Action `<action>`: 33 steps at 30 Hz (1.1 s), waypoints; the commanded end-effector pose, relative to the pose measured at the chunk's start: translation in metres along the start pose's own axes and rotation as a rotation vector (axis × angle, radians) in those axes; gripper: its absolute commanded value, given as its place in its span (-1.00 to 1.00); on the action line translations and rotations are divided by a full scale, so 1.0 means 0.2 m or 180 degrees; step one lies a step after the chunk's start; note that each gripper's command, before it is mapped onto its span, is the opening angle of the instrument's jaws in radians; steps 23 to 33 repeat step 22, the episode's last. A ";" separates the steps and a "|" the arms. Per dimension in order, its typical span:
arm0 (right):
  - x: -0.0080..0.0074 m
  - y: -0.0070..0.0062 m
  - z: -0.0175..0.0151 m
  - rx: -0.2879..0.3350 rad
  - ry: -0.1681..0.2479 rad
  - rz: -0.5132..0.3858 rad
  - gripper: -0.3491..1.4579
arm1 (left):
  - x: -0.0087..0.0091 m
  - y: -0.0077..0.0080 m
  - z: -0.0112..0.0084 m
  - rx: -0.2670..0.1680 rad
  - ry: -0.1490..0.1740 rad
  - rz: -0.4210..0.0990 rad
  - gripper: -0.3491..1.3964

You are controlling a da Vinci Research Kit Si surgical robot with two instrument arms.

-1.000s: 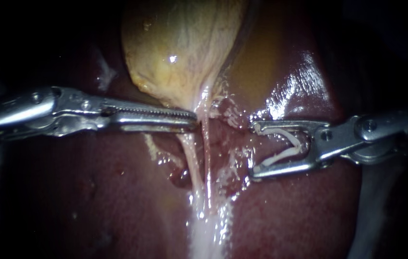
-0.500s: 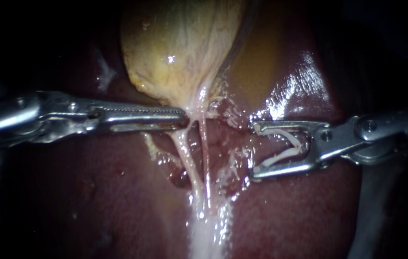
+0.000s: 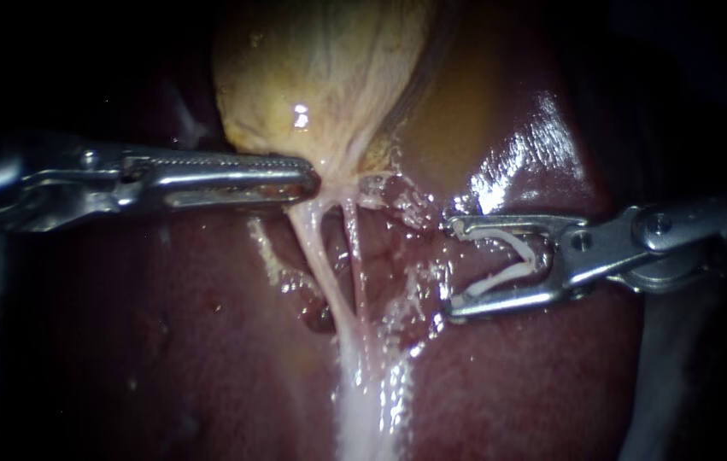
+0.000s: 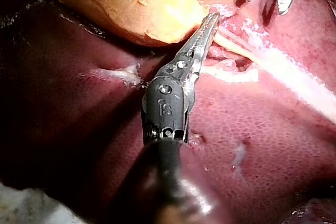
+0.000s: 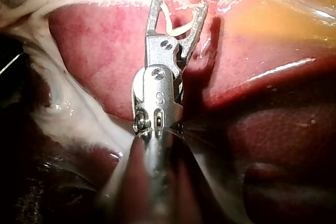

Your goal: Grabbing gallbladder

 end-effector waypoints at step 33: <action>0.000 0.000 0.001 -0.0003 0.0000 0.0001 -0.07 | 0.001 -0.002 -0.003 0.0030 0.0007 0.0011 -1.00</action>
